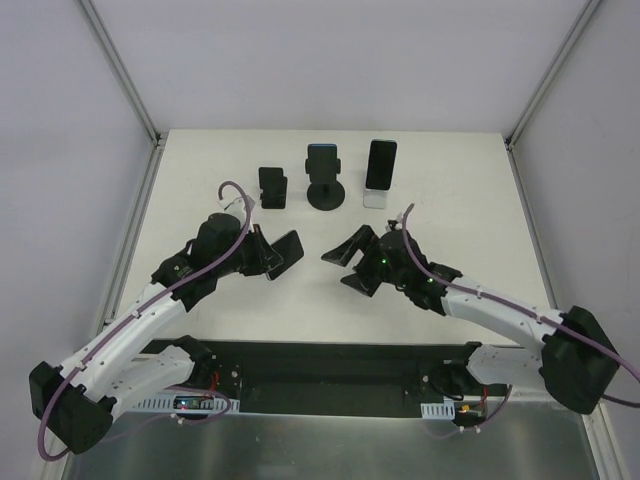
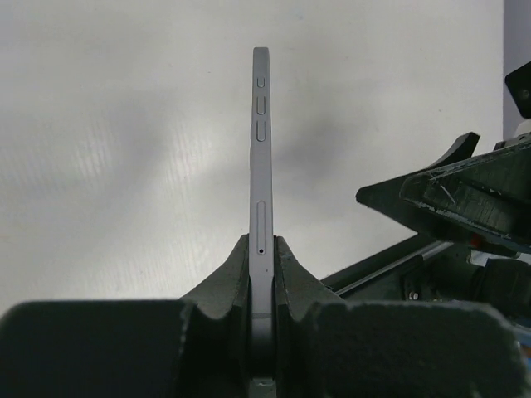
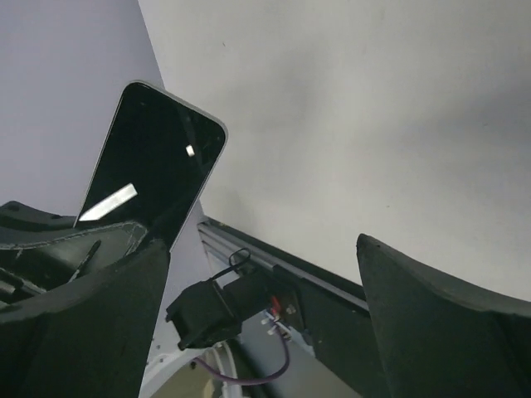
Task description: Place the phone on the phone stand
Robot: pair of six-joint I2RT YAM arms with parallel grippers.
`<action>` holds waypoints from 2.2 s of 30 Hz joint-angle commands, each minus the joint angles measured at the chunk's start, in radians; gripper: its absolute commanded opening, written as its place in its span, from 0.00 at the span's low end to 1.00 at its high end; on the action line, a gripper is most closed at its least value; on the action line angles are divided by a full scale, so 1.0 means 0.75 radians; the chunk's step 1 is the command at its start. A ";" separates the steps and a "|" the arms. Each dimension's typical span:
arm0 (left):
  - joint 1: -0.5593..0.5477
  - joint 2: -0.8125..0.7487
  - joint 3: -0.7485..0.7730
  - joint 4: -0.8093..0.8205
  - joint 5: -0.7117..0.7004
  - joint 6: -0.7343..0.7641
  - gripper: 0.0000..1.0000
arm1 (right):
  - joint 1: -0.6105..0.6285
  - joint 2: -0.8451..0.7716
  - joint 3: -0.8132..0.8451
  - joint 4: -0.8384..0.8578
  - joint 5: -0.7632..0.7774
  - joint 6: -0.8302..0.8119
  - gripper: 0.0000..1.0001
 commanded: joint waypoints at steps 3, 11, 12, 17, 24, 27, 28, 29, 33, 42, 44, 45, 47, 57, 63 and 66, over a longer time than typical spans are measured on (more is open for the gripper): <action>0.009 -0.037 0.042 -0.061 -0.128 -0.115 0.00 | 0.068 0.209 0.102 0.359 -0.142 0.546 0.96; 0.009 -0.219 -0.136 0.126 -0.089 0.018 0.00 | 0.167 0.455 0.217 0.531 -0.120 0.863 0.96; 0.007 -0.250 -0.153 0.151 -0.079 0.028 0.00 | 0.173 0.510 0.255 0.556 -0.140 0.888 0.96; 0.007 -0.330 -0.218 0.218 -0.027 0.073 0.00 | 0.224 0.586 0.356 0.538 -0.132 0.878 0.96; 0.007 -0.393 -0.280 0.296 -0.001 0.100 0.00 | 0.222 0.553 0.315 0.454 -0.085 0.786 0.99; 0.009 -0.428 -0.280 0.307 0.019 0.031 0.00 | 0.187 0.470 0.221 0.464 -0.052 0.472 0.99; 0.007 -0.436 -0.278 0.313 0.036 0.002 0.00 | 0.171 0.439 0.179 0.494 -0.040 0.400 0.98; 0.009 -0.457 -0.280 0.327 0.062 -0.029 0.00 | 0.161 0.386 0.132 0.563 -0.034 0.312 0.98; 0.007 -0.492 -0.329 0.458 0.214 -0.170 0.00 | 0.091 0.312 -0.046 0.927 -0.229 -0.093 0.99; 0.007 -0.518 -0.511 0.910 0.396 -0.395 0.00 | 0.034 0.228 -0.155 1.361 -0.482 -0.300 0.61; 0.009 -0.532 -0.527 0.957 0.408 -0.403 0.00 | 0.021 0.193 -0.182 1.382 -0.494 -0.327 0.54; 0.007 -0.539 -0.535 0.959 0.408 -0.405 0.00 | 0.017 0.185 -0.186 1.419 -0.518 -0.331 0.50; 0.009 -0.553 -0.539 0.965 0.412 -0.401 0.00 | 0.013 0.169 -0.210 1.476 -0.537 -0.333 0.42; 0.007 -0.551 -0.603 1.176 0.482 -0.493 0.00 | 0.007 0.140 -0.245 1.726 -0.533 -0.325 0.24; 0.007 -0.514 -0.452 0.811 0.445 -0.359 0.21 | 0.009 0.034 -0.233 1.544 -0.508 -0.425 0.01; 0.007 -0.457 -0.337 0.524 0.443 -0.197 0.58 | 0.009 -0.050 -0.217 1.332 -0.490 -0.496 0.01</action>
